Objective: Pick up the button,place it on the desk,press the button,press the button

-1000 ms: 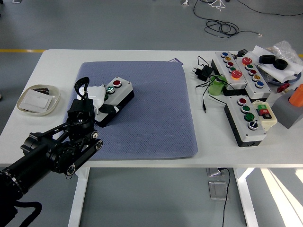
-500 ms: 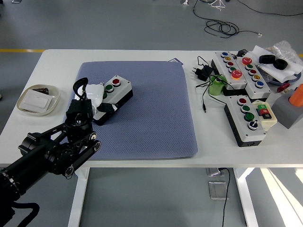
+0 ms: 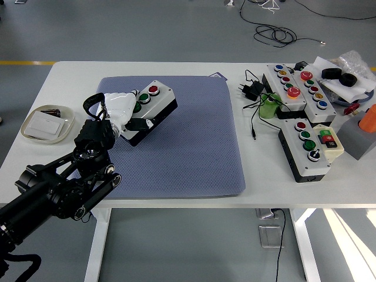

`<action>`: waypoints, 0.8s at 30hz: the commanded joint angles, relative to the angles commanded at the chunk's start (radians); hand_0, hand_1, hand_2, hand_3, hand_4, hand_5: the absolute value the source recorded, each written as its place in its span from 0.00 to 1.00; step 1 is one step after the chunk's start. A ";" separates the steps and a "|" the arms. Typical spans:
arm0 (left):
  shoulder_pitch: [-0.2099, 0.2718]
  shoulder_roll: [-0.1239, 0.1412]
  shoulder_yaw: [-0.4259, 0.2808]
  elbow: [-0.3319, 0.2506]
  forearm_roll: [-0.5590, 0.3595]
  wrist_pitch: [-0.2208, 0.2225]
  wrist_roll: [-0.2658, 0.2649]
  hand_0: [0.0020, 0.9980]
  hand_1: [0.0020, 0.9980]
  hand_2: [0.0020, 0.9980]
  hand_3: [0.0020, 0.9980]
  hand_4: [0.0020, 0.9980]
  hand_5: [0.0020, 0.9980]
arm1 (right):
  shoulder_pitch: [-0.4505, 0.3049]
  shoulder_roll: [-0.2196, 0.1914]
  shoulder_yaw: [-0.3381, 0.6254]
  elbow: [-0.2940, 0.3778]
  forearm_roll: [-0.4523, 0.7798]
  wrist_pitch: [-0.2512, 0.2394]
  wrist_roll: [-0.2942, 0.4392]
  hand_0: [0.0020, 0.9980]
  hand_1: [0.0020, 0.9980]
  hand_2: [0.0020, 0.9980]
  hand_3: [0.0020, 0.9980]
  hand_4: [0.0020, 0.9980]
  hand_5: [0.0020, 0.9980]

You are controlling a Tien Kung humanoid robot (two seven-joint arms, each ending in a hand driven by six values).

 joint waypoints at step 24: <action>-0.059 0.137 0.198 -0.049 0.060 0.069 -0.495 0.29 0.21 0.18 0.29 0.26 0.00 | -0.014 0.003 -0.005 0.000 0.000 -0.002 -0.004 0.79 0.80 0.82 0.75 0.41 0.48</action>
